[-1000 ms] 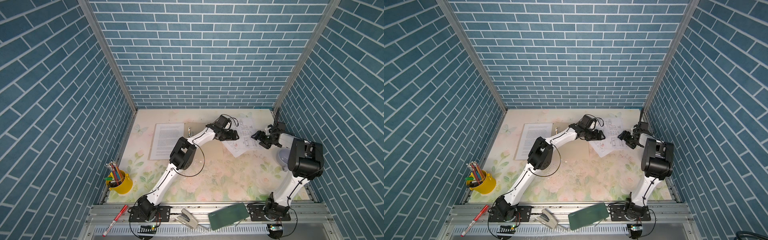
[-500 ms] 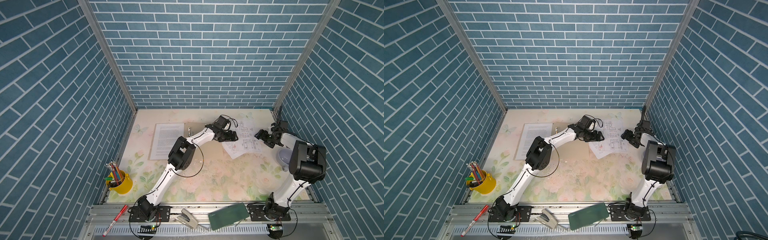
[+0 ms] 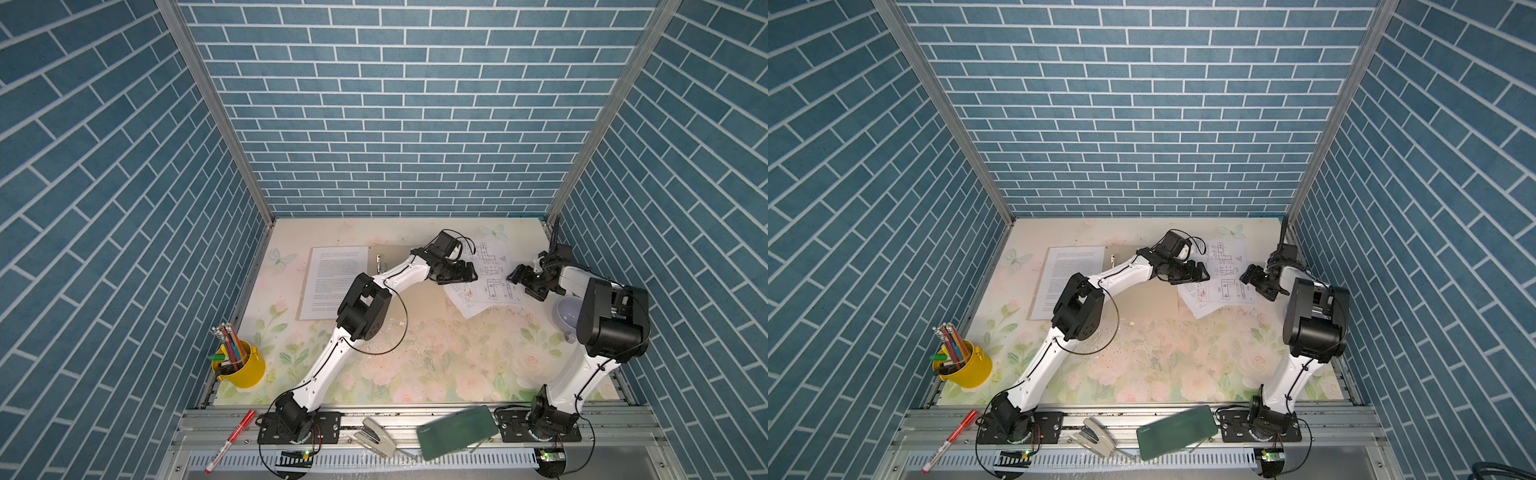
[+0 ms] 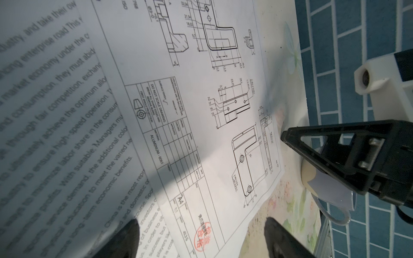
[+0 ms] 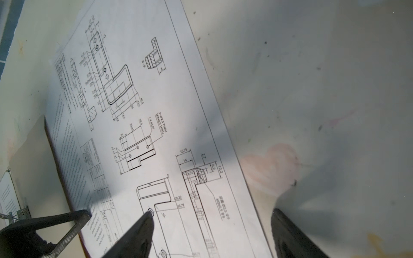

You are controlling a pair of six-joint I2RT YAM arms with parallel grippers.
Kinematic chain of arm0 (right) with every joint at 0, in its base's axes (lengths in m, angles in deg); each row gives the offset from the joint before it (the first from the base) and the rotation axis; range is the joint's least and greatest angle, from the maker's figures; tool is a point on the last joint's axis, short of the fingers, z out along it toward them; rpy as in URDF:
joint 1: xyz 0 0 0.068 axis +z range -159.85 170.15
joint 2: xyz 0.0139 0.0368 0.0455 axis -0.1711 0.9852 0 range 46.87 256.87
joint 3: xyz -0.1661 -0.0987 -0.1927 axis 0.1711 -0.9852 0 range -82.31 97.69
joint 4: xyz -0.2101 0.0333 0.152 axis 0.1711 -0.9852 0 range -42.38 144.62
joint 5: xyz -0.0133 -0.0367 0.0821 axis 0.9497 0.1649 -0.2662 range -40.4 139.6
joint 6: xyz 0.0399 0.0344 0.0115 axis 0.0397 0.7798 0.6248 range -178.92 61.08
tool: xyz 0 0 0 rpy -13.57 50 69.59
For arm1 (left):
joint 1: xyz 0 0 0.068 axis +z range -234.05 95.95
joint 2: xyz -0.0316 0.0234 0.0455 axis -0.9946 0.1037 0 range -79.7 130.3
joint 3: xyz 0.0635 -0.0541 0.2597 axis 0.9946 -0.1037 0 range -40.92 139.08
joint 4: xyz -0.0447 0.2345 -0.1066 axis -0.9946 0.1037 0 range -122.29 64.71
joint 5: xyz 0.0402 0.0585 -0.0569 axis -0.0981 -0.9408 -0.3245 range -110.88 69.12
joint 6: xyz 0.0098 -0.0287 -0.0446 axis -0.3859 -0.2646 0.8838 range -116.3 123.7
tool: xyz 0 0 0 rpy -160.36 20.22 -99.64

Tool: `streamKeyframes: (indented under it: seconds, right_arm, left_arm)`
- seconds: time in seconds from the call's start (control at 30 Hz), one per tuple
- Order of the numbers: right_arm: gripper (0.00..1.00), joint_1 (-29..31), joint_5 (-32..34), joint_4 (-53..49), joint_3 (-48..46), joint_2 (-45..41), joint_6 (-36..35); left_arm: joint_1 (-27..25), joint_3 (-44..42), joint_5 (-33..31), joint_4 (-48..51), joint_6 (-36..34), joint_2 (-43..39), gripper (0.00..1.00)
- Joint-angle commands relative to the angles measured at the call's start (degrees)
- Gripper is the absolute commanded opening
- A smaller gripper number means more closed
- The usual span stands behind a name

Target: Put the files into the folder

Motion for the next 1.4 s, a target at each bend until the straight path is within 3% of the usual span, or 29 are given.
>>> streamKeyframes:
  seconds: [0.0, 1.37]
  right_arm:
    - [0.81, 0.0, -0.3, -3.4, 0.6, 1.0, -3.4]
    - [0.78, 0.2, -8.2, -0.1, -5.7, 0.0, -0.5]
  left_arm:
    - [-0.8, 1.6, 0.0, 2.2, 0.0, 1.6, 0.88]
    - [-1.6, 1.5, 1.8, 1.6, 4.8, 3.4, 0.92]
